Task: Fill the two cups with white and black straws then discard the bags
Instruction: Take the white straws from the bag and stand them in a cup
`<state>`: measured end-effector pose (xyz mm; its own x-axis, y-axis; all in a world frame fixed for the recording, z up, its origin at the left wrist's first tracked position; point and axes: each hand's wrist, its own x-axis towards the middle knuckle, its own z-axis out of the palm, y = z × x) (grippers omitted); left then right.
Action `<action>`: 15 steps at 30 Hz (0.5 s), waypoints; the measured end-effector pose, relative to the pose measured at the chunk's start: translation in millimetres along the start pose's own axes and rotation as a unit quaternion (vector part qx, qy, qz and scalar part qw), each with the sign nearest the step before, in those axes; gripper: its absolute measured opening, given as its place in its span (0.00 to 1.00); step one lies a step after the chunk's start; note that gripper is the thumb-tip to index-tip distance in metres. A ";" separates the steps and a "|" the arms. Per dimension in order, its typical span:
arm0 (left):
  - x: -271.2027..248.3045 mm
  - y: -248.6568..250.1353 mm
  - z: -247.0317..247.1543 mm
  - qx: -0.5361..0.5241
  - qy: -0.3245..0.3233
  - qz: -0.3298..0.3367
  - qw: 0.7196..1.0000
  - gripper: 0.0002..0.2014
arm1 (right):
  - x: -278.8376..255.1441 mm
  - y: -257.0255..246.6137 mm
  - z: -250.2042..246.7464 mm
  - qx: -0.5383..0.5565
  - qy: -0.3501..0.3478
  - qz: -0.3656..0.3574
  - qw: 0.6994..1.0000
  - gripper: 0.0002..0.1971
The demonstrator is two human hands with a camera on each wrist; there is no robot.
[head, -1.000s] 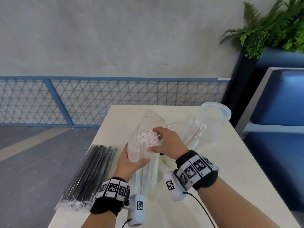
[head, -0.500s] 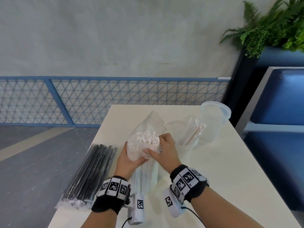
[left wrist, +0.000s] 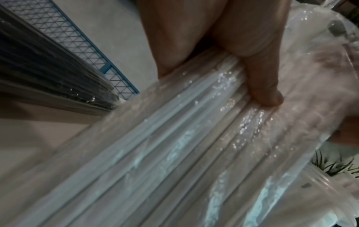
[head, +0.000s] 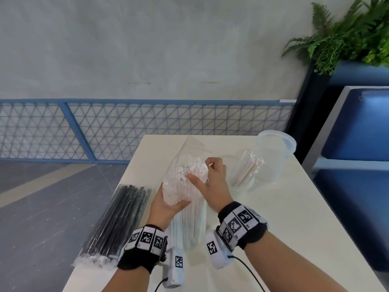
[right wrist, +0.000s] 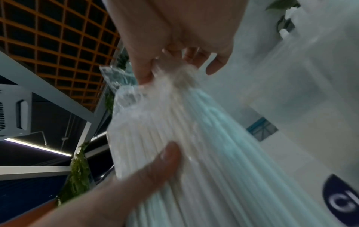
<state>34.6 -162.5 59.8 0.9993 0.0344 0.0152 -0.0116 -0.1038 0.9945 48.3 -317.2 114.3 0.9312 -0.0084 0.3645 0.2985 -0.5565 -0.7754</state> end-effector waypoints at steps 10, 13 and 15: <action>5.4 -2.1 2.9 -0.002 -0.002 -0.015 1.000 0.43 | 2.0 -22.8 -24.6 0.170 -0.057 0.023 0.984 0.24; 4.1 -2.2 3.6 -0.007 0.002 -0.014 1.000 0.38 | -8.2 -13.5 -11.6 0.148 -0.033 0.028 0.988 0.26; 3.4 -1.7 5.1 -0.011 0.005 -0.016 1.000 0.35 | -9.5 -11.2 -5.2 0.148 0.002 0.031 0.989 0.22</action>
<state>38.2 -167.3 57.6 0.9987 0.0480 -0.0157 0.0195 -0.0801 0.9966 35.0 -315.2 122.2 0.9488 -0.0389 0.3135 0.2898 -0.2876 -0.9128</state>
